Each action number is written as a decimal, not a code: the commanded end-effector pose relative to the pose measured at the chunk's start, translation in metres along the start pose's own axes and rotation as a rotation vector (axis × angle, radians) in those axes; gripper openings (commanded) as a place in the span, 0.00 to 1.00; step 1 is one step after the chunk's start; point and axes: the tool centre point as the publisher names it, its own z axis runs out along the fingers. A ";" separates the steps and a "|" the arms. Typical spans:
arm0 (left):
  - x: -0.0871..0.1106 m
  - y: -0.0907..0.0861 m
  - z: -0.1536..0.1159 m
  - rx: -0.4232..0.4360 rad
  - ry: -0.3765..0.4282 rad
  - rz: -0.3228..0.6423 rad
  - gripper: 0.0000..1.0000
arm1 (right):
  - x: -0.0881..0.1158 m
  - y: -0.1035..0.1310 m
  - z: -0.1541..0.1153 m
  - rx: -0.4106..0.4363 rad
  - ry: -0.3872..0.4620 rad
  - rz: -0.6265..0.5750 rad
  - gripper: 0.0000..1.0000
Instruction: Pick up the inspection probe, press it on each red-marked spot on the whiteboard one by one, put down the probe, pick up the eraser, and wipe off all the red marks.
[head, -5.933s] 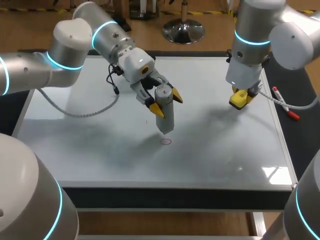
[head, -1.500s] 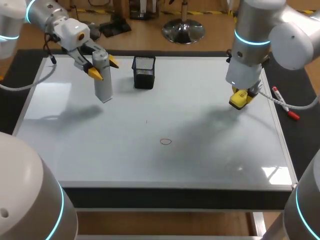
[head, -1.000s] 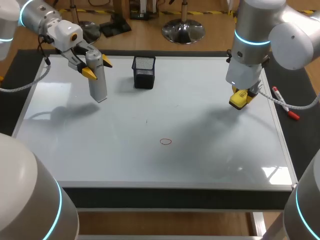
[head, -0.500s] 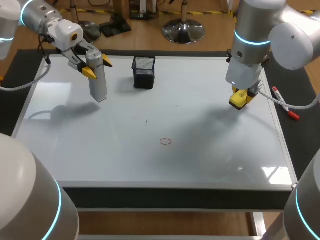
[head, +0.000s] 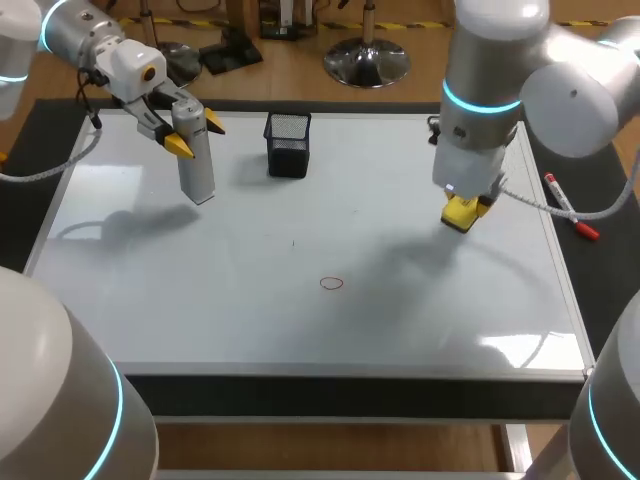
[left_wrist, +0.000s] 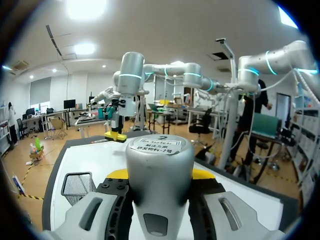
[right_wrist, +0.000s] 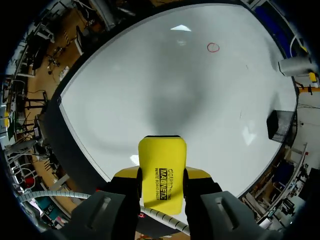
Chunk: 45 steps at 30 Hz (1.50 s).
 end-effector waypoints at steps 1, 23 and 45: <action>-0.001 0.000 -0.002 0.001 0.005 0.001 0.00 | 0.013 0.031 -0.010 0.051 -0.037 -0.026 0.00; -0.001 0.000 -0.002 0.001 0.005 0.001 0.00 | -0.019 0.178 -0.018 0.037 -0.054 -0.356 0.00; -0.001 0.000 -0.002 0.001 0.005 0.001 0.00 | -0.099 0.249 0.013 -0.039 -0.066 -0.645 0.00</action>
